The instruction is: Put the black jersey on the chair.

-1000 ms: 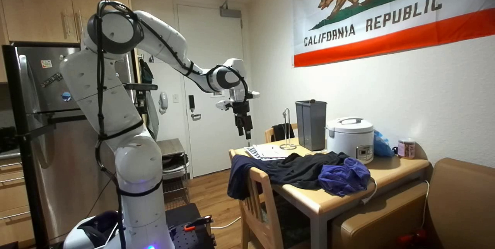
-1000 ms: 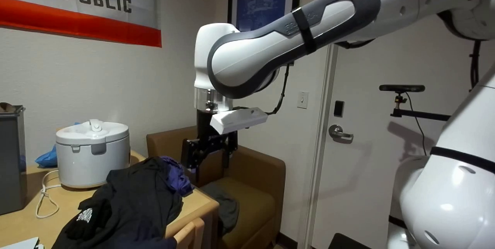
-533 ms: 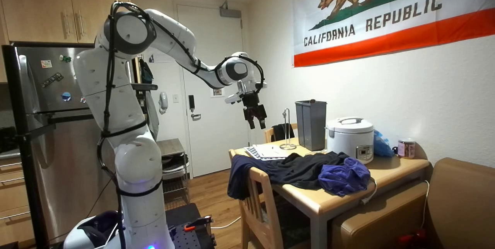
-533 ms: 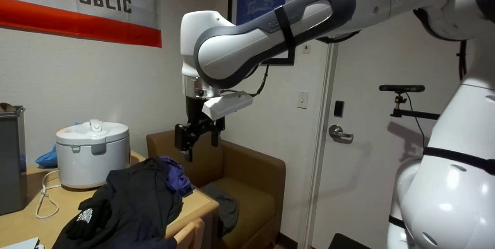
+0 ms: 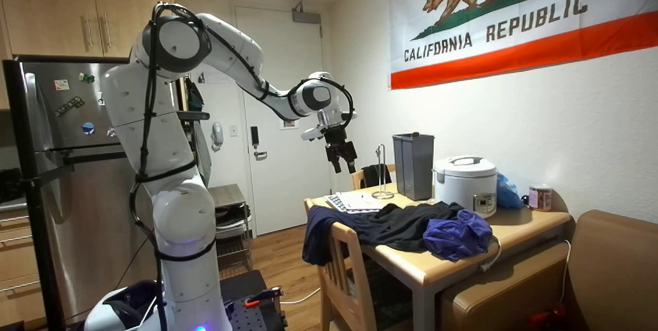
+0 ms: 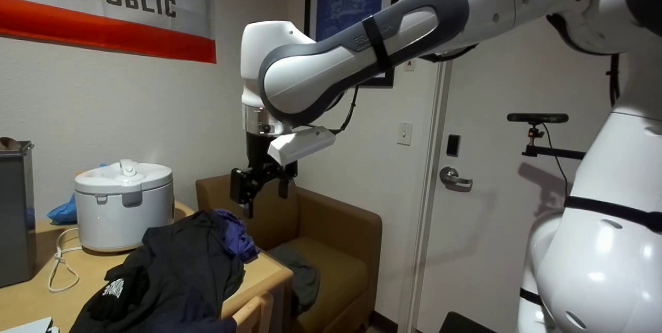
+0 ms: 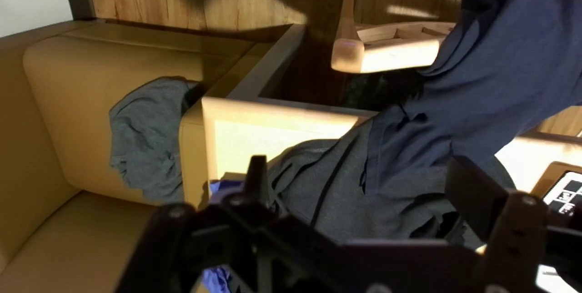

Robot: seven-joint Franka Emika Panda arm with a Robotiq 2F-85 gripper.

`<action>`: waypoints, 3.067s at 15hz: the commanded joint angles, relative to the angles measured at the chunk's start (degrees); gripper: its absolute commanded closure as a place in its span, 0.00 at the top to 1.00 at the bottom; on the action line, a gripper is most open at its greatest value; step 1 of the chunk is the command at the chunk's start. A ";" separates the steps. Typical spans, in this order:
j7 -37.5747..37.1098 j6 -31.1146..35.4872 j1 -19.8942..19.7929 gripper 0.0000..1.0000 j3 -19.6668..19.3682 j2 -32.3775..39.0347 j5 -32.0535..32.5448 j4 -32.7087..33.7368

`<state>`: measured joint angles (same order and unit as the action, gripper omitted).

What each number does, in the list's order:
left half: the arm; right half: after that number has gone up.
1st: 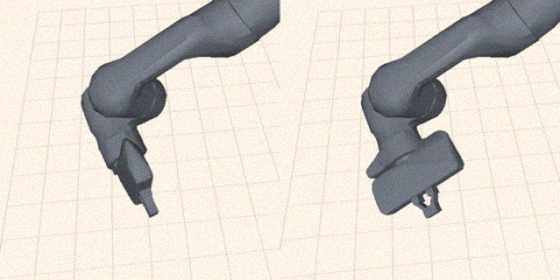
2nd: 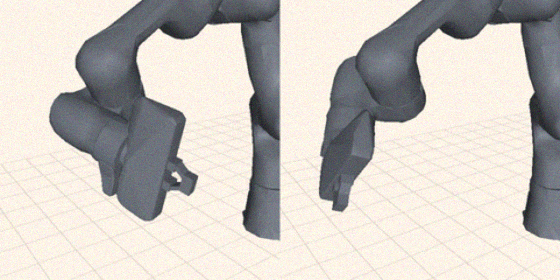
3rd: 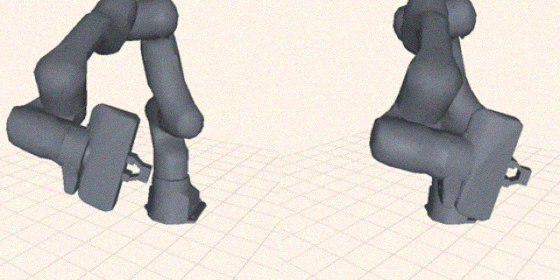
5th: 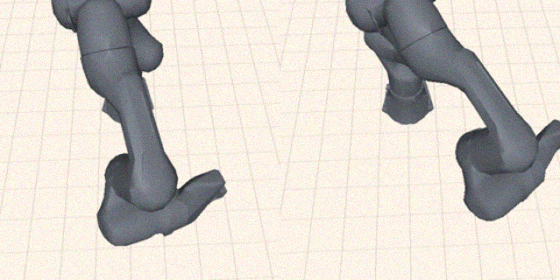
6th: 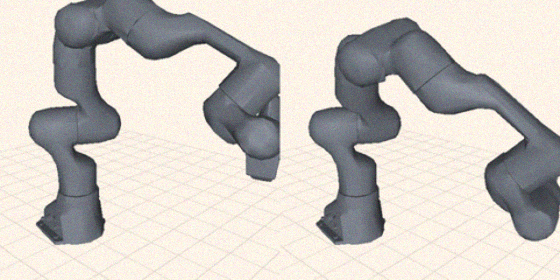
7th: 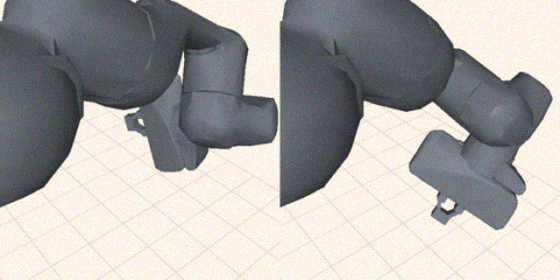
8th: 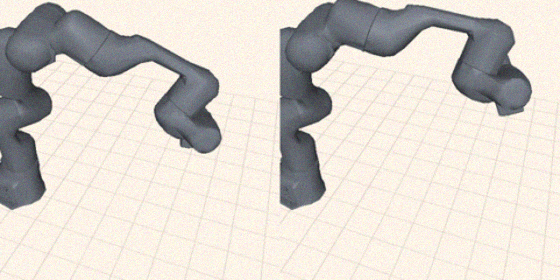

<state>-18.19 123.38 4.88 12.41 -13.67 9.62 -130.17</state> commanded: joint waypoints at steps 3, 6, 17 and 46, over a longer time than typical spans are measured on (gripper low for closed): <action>6.44 10.64 0.36 1.00 -1.42 5.36 1.98 2.85; 9.28 12.69 0.25 1.00 -2.72 10.27 0.86 6.14; 10.78 12.60 0.83 1.00 -4.05 16.63 -0.34 9.34; 19.74 11.60 0.37 1.00 -9.17 51.69 -8.13 42.00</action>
<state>4.92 134.71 5.17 4.96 32.17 1.58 -95.42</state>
